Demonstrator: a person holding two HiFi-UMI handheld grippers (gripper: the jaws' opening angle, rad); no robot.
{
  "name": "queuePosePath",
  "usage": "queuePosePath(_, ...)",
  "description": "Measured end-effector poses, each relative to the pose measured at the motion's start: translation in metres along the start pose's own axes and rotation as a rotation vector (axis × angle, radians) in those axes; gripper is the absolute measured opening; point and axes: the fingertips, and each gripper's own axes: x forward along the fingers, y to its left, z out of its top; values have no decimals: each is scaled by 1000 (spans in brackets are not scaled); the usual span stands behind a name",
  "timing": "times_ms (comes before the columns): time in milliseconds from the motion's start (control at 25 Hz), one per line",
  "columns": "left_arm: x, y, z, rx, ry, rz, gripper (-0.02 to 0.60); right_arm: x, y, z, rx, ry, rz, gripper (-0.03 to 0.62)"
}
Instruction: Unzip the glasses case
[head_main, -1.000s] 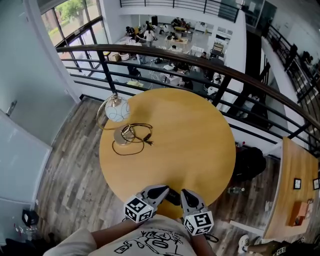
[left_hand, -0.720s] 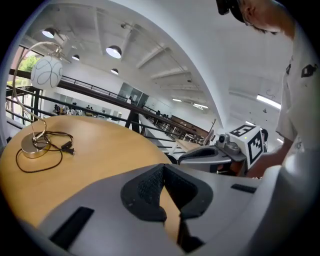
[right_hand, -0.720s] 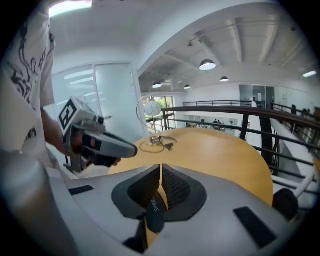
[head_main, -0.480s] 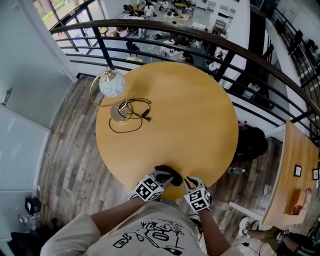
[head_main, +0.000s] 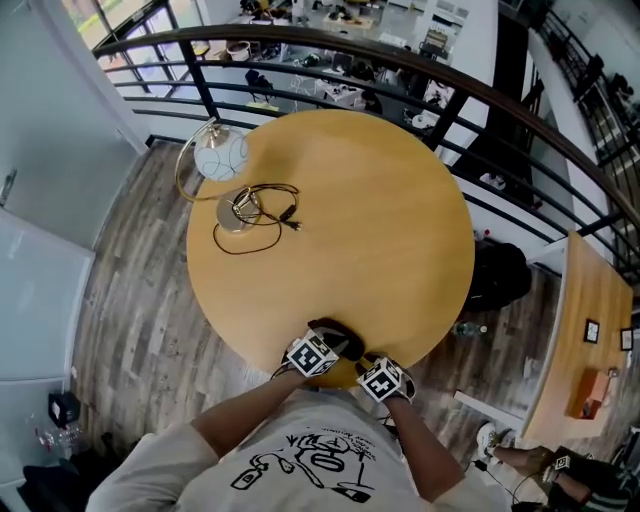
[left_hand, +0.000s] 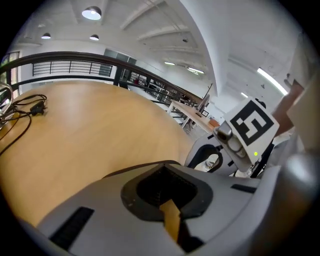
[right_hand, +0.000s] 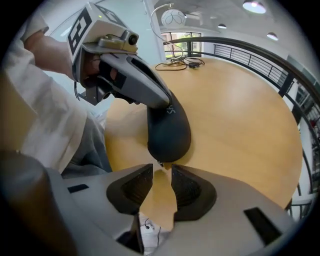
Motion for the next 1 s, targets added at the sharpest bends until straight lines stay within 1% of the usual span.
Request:
queuePosePath(200, 0, -2, -1, 18, -42, -17, 6, 13, -2, 0, -12, 1, 21, 101)
queuePosePath(280, 0, -2, -2, 24, -46, -17, 6, 15, -3, -2, -23, -6, 28, 81)
queuePosePath(320, 0, -2, -3, 27, -43, -15, 6, 16, -2, -3, -25, -5, 36, 38)
queuePosePath(440, 0, -2, -3, 29, -28, -20, 6, 17, -2, -4, -24, 1, 56, 23)
queuePosePath(600, 0, -2, -3, 29, -9, -31, 6, 12, -6, -4, -72, 17, 21, 23)
queuePosePath(720, 1, 0, -4, 14, -12, -32, 6, 13, -11, -5, -91, 21, 4, 23)
queuePosePath(1000, 1, -1, -4, 13, -8, -30, 6, 11, -21, -4, -147, 41, -35, 23)
